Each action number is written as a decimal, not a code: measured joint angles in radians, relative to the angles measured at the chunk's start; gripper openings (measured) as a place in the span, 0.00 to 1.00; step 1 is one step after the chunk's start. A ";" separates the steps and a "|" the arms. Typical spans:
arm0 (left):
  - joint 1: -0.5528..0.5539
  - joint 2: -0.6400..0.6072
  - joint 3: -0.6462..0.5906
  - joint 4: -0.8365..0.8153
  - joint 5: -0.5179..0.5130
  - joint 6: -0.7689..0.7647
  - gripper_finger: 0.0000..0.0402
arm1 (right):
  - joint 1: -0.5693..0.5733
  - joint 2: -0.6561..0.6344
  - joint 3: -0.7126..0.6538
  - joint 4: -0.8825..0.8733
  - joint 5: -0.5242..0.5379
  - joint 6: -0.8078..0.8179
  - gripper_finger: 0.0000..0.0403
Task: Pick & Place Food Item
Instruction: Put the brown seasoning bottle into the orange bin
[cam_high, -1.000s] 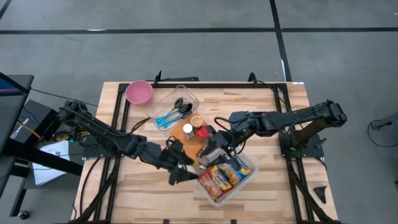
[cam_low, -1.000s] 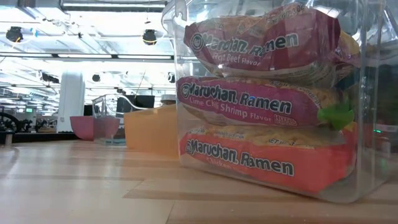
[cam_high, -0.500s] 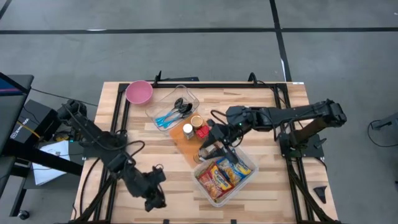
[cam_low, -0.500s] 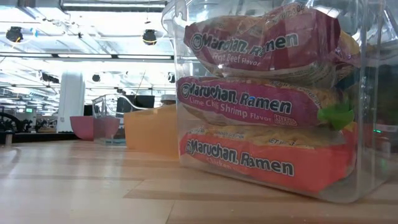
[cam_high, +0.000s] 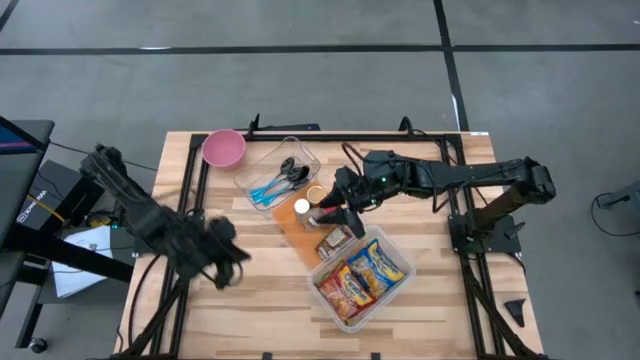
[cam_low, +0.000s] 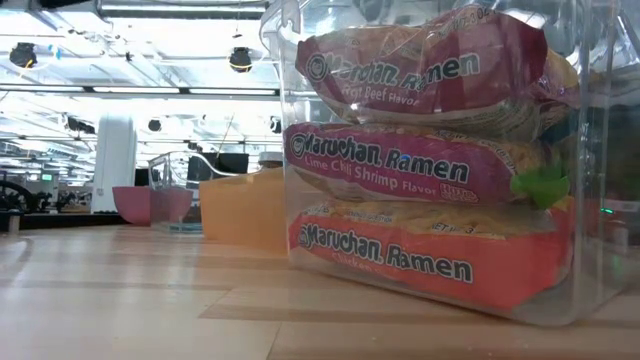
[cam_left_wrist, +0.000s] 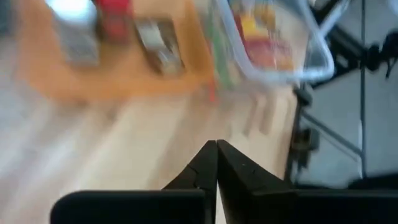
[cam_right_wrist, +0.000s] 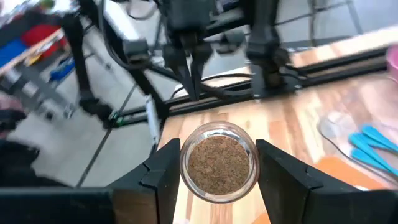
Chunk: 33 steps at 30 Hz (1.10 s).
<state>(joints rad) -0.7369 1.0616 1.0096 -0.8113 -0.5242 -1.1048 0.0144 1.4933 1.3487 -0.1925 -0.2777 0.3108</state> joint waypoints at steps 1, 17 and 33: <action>0.005 -0.038 0.000 -0.025 -0.034 0.021 0.01 | -0.002 0.000 0.000 0.000 0.017 0.025 0.42; 0.257 -0.376 0.000 0.021 -0.184 0.598 0.00 | -0.006 0.001 0.001 0.060 0.231 0.360 0.42; 0.342 -0.360 0.000 0.069 -0.177 0.717 0.00 | 0.043 0.519 0.857 -0.639 0.132 0.100 0.42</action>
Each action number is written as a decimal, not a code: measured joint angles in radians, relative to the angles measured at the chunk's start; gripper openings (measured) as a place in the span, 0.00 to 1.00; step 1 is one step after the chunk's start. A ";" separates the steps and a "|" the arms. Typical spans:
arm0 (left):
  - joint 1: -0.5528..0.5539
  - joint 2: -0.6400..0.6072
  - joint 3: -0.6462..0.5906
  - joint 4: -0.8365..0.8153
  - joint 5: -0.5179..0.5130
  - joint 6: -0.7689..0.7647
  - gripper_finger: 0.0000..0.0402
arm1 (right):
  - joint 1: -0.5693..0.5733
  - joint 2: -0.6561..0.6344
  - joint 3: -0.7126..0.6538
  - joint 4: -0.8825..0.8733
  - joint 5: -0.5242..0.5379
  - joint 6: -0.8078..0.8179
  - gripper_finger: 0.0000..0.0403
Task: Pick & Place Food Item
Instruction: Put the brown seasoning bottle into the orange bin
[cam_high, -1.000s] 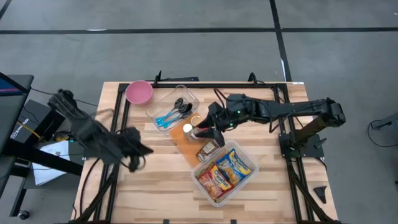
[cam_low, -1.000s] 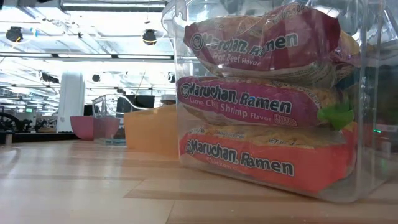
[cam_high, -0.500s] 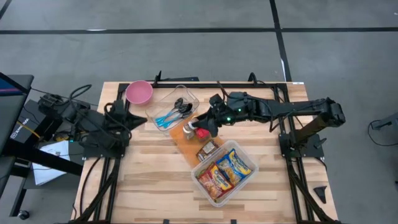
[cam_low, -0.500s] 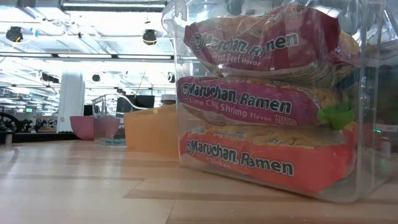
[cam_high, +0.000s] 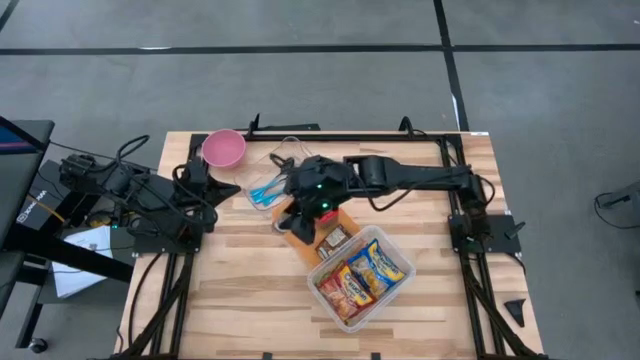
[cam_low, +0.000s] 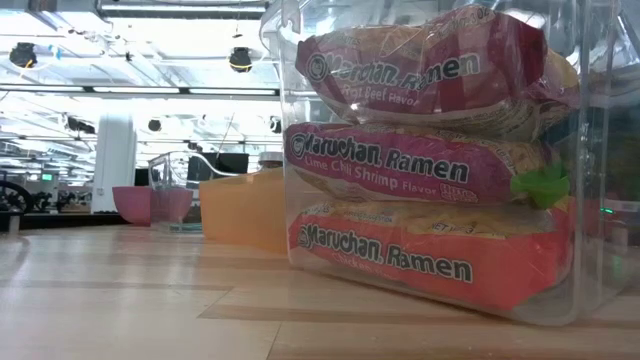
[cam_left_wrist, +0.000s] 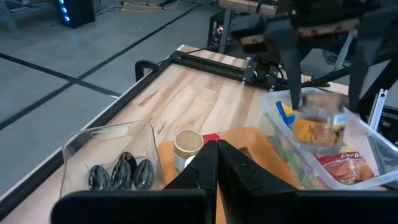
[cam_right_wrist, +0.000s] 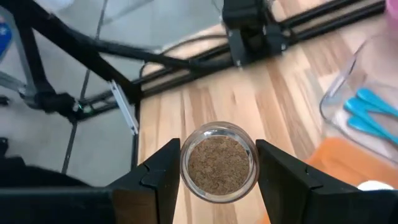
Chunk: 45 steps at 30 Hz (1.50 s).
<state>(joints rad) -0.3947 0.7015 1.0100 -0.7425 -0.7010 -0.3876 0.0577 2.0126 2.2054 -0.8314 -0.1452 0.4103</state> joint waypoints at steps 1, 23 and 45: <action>0.000 0.002 0.000 0.000 0.000 -0.005 0.00 | 0.005 0.016 0.029 -0.030 0.000 -0.002 0.42; 0.000 0.002 -0.141 0.024 0.038 -0.125 0.00 | 0.026 0.172 -0.029 -0.225 0.089 -0.001 0.42; -0.001 0.001 -0.143 0.048 0.081 -0.117 0.00 | 0.014 0.166 -0.305 0.013 0.131 0.089 0.42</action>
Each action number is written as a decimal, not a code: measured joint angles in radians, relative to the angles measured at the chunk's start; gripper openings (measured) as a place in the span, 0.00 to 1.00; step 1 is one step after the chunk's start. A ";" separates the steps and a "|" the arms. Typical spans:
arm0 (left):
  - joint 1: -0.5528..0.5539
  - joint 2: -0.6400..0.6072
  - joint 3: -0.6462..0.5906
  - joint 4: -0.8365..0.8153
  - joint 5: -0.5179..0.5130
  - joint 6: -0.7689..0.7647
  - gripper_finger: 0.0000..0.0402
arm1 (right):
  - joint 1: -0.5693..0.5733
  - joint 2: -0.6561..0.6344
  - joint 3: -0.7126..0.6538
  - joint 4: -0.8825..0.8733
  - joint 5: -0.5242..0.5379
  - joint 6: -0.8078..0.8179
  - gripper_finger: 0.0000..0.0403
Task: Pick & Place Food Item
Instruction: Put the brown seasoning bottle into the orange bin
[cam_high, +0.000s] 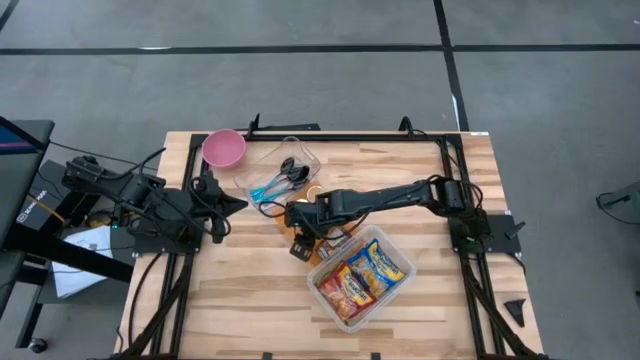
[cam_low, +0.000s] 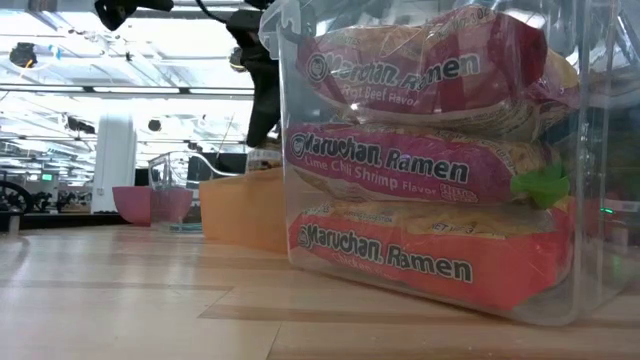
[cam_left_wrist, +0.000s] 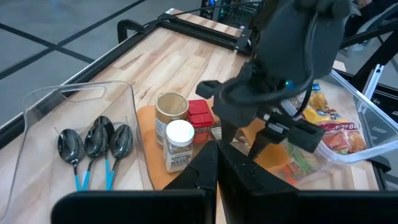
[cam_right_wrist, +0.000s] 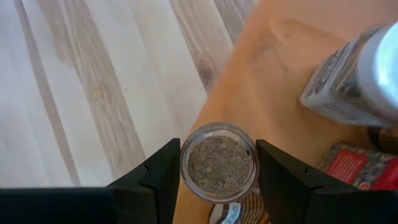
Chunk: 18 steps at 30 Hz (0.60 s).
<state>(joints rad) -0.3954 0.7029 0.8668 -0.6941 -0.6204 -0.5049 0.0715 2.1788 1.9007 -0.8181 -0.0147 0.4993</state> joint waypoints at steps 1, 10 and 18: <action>0.000 0.000 0.000 0.000 0.000 0.000 0.00 | 0.000 -0.001 -0.010 0.002 -0.001 0.004 0.42; 0.000 0.000 0.000 0.000 0.000 -0.001 0.00 | -0.001 -0.011 -0.047 0.039 0.020 0.018 0.42; 0.000 0.000 0.000 0.000 0.020 -0.008 0.01 | -0.008 -0.012 -0.067 0.039 0.057 0.017 0.42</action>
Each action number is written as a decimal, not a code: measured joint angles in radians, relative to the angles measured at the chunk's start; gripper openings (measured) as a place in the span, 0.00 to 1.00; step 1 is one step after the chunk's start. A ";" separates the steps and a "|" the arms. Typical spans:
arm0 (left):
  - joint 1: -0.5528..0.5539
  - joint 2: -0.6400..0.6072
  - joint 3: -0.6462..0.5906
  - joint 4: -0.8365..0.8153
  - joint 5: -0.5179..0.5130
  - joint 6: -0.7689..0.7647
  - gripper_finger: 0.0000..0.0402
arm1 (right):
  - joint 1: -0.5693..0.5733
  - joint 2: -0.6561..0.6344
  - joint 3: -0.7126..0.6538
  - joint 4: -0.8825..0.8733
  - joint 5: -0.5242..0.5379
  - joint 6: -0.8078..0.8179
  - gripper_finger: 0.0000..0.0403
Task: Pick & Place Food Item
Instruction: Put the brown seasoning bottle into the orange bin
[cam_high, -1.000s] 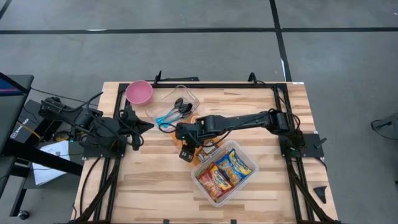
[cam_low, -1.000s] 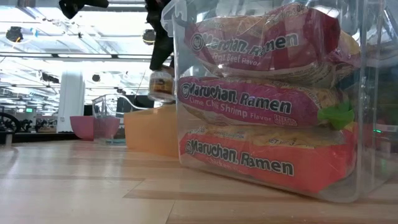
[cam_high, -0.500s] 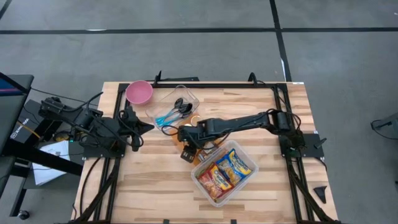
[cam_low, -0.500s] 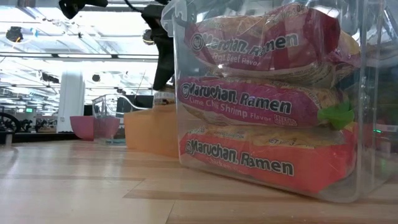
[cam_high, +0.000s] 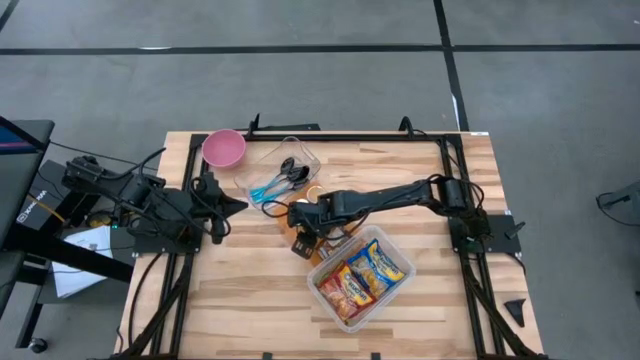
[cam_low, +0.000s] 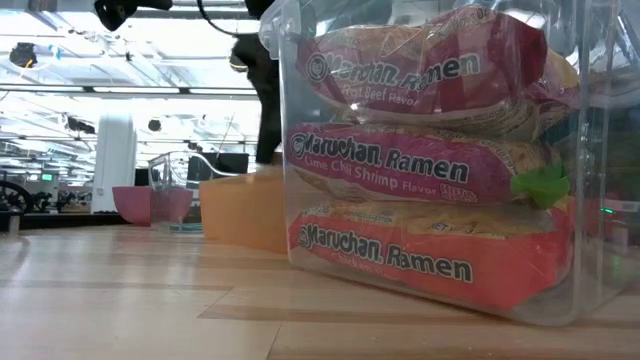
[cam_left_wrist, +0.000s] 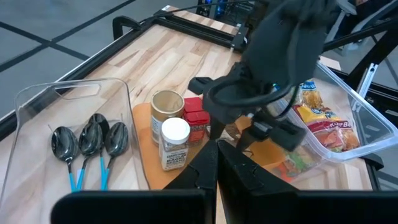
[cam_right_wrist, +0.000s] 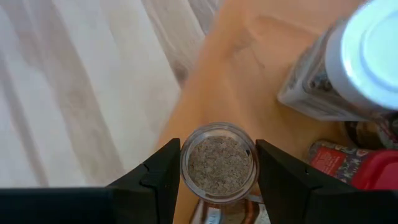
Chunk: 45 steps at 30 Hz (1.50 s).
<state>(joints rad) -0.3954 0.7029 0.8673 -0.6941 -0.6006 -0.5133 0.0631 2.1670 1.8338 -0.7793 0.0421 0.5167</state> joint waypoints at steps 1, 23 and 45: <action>0.000 0.000 0.000 0.000 0.003 0.000 0.01 | -0.001 0.000 -0.013 0.007 0.000 0.000 0.42; 0.000 0.000 0.000 0.003 0.004 -0.001 0.01 | -0.035 0.001 -0.104 0.111 -0.007 0.015 0.42; 0.000 0.000 0.000 0.003 0.003 -0.001 0.01 | -0.047 0.001 -0.104 0.094 0.030 0.007 0.48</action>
<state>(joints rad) -0.3954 0.7029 0.8673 -0.6907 -0.5972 -0.5140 0.0166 2.1681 1.7298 -0.6852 0.0720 0.5239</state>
